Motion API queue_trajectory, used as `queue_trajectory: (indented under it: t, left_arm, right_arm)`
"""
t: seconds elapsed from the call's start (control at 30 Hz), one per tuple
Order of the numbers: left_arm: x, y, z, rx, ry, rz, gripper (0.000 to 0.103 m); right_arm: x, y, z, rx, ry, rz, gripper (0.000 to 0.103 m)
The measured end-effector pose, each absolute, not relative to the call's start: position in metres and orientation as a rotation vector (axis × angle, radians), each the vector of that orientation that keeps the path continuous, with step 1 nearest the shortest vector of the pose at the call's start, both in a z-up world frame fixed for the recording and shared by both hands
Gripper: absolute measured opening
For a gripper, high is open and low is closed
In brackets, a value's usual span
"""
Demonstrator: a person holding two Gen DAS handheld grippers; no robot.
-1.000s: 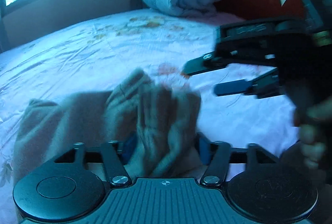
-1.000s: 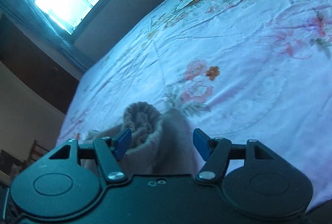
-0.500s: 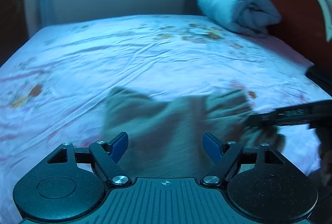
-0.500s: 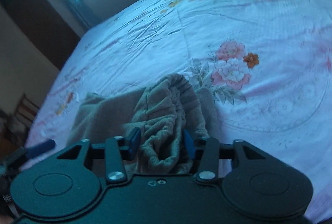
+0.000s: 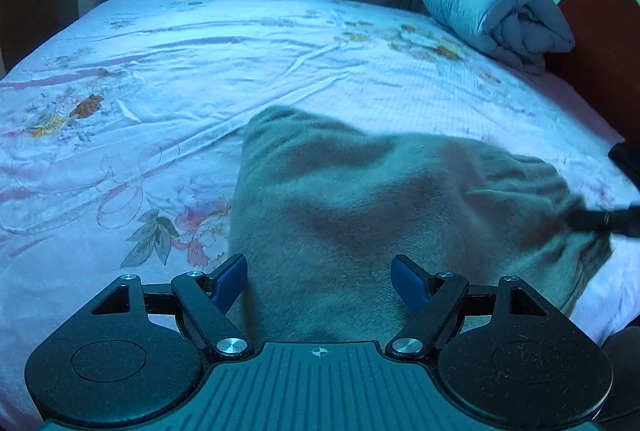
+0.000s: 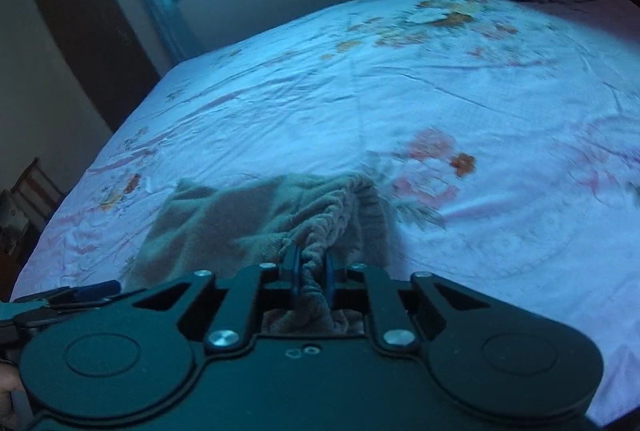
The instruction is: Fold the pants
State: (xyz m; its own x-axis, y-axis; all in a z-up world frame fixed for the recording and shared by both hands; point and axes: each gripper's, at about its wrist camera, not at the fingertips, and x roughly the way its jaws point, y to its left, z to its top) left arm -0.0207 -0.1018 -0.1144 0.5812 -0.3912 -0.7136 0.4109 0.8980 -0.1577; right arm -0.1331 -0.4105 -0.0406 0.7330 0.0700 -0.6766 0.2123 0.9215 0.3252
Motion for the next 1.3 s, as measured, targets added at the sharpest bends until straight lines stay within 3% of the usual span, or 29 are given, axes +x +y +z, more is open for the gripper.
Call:
queue_trajectory:
  t: [0.1, 0.2, 0.23, 0.27, 0.3, 0.4, 0.43, 0.47, 0.63, 0.77, 0.83, 1.1, 1.2, 1.3]
  left_arm:
    - [-0.019, -0.100, -0.122, 0.024, 0.861, -0.464, 0.079]
    - [-0.018, -0.095, -0.125, 0.009, 0.870, -0.454, 0.079]
    - [-0.018, -0.094, -0.125, 0.001, 0.871, -0.452, 0.079]
    - [-0.017, -0.092, -0.124, -0.006, 0.871, -0.447, 0.079]
    - [-0.017, -0.091, -0.124, -0.010, 0.871, -0.441, 0.079]
    - [-0.015, -0.087, -0.123, -0.016, 0.873, -0.430, 0.079]
    - [-0.015, -0.086, -0.124, -0.017, 0.876, -0.426, 0.079]
    - [-0.014, -0.085, -0.124, -0.016, 0.880, -0.424, 0.079]
    - [-0.012, -0.082, -0.126, -0.028, 0.883, -0.412, 0.079]
    - [-0.011, -0.082, -0.128, -0.036, 0.882, -0.400, 0.079]
    - [-0.010, -0.082, -0.128, -0.038, 0.881, -0.398, 0.079]
    - [0.003, -0.073, -0.119, -0.072, 0.866, -0.385, 0.079]
    - [0.008, -0.074, -0.120, -0.073, 0.869, -0.385, 0.079]
    - [0.011, -0.078, -0.114, -0.066, 0.853, -0.396, 0.079]
  right_arm:
    - [-0.138, -0.422, -0.069, 0.452, 0.831, -0.139, 0.008]
    - [-0.140, -0.427, -0.070, 0.479, 0.829, -0.142, 0.027]
    - [-0.139, -0.428, -0.068, 0.485, 0.829, -0.140, 0.045]
    - [-0.137, -0.430, -0.067, 0.499, 0.829, -0.138, 0.070]
    - [-0.134, -0.432, -0.067, 0.511, 0.828, -0.143, 0.074]
    - [-0.125, -0.436, -0.076, 0.593, 0.848, -0.100, 0.066]
    - [-0.122, -0.439, -0.081, 0.648, 0.852, -0.082, 0.048]
    - [-0.119, -0.441, -0.086, 0.705, 0.861, -0.067, 0.039]
    - [-0.108, -0.440, -0.091, 0.704, 0.870, -0.058, 0.037]
    - [-0.110, -0.438, -0.084, 0.683, 0.836, -0.027, 0.018]
    - [-0.115, -0.436, -0.076, 0.677, 0.797, -0.026, 0.014]
    - [-0.118, -0.444, -0.064, 0.690, 0.706, -0.088, 0.009]
    - [-0.122, -0.445, -0.089, 0.681, 0.771, -0.120, 0.016]
    - [-0.122, -0.444, -0.085, 0.637, 0.780, -0.134, 0.030]
